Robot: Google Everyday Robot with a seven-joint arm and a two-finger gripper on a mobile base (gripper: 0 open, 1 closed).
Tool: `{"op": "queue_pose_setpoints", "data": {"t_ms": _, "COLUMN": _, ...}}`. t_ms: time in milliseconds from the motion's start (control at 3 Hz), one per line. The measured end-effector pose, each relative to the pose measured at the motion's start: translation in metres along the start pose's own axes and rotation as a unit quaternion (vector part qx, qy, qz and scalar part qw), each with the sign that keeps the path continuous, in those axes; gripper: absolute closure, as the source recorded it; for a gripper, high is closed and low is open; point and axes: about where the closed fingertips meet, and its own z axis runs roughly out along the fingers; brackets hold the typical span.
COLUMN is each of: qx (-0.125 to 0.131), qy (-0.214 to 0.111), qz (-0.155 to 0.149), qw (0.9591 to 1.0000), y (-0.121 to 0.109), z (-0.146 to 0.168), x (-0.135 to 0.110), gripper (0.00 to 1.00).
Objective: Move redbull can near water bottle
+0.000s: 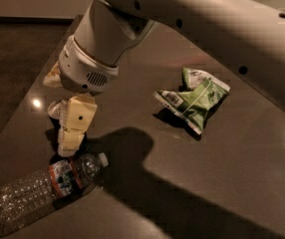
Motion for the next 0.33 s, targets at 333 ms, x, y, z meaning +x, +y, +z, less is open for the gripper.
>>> {"op": "queue_pose_setpoints", "data": {"t_ms": 333, "qx": 0.000, "qy": 0.000, "qz": -0.001, "qw": 1.0000, "y": 0.0000, "z": 0.0001, "x": 0.0001, "gripper": 0.00}}
